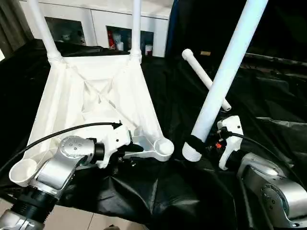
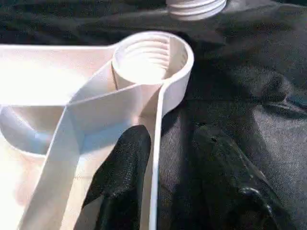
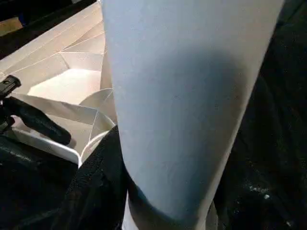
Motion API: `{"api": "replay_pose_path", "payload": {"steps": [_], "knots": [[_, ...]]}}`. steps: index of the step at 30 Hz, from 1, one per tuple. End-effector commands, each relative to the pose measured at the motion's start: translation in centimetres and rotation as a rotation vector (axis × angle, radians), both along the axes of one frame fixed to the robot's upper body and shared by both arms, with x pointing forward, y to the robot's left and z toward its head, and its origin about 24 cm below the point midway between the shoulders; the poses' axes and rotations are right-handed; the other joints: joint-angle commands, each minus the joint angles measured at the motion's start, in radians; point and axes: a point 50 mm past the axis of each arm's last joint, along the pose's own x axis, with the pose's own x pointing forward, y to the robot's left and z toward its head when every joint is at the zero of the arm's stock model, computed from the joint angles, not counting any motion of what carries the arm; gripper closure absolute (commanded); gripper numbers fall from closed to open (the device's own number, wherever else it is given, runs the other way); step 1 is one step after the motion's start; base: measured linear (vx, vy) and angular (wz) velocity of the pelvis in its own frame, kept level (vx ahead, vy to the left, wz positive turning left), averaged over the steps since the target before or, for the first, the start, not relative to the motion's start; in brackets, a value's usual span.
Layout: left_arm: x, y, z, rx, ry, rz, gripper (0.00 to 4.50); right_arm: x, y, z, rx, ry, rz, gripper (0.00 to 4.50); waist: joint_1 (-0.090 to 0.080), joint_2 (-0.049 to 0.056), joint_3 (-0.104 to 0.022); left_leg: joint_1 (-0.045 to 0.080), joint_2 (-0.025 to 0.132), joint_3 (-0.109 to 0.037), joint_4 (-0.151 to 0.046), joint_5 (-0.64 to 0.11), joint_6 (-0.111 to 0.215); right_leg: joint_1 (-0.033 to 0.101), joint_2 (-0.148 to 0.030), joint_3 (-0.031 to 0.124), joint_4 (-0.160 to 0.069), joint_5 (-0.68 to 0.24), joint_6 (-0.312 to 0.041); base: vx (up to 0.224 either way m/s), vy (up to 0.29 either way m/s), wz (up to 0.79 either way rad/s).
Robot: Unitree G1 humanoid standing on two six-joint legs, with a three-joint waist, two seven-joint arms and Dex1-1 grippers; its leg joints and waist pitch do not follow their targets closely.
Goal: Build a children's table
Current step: Insert table leg to table base
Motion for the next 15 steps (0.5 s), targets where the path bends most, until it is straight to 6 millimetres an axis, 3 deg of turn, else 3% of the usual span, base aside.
{"api": "replay_pose_path", "payload": {"steps": [1,4,9,15], "knots": [[0.4,0.2,0.6,0.005,-0.017,-0.011,3.03,-0.1,0.2,0.6,0.002,-0.014,0.019,2.57,0.002,0.006,-0.036,-0.001,0.068,-0.017,-0.092,-0.092,0.016,0.041,-0.083,0.048,-0.08,-0.052,-0.233,0.0,0.0,0.0],[0.4,0.7,0.6,0.013,-0.008,-0.008,3.31,-0.3,0.3,0.5,0.002,-0.009,0.028,2.57,0.002,0.008,-0.031,-0.001,0.069,-0.018,-0.092,-0.074,0.018,0.04,-0.083,0.049,-0.078,-0.036,-0.234,0.0,0.0,0.0],[0.6,1.3,0.8,0.033,-0.002,-0.005,3.71,-0.4,0.3,0.5,0.0,-0.002,0.038,2.57,0.0,0.009,-0.025,-0.005,0.065,-0.016,-0.088,-0.017,0.04,0.039,-0.08,0.048,-0.07,0.072,-0.25,0.0,0.0,0.0],[0.7,1.8,0.8,0.051,0.008,-0.009,4.27,-0.5,0.3,0.4,-0.004,0.002,0.041,2.57,-0.001,0.008,-0.015,-0.003,0.068,-0.016,-0.097,-0.083,0.027,0.037,-0.084,0.051,-0.084,-0.052,-0.235,0.0,0.0,0.0]]}}
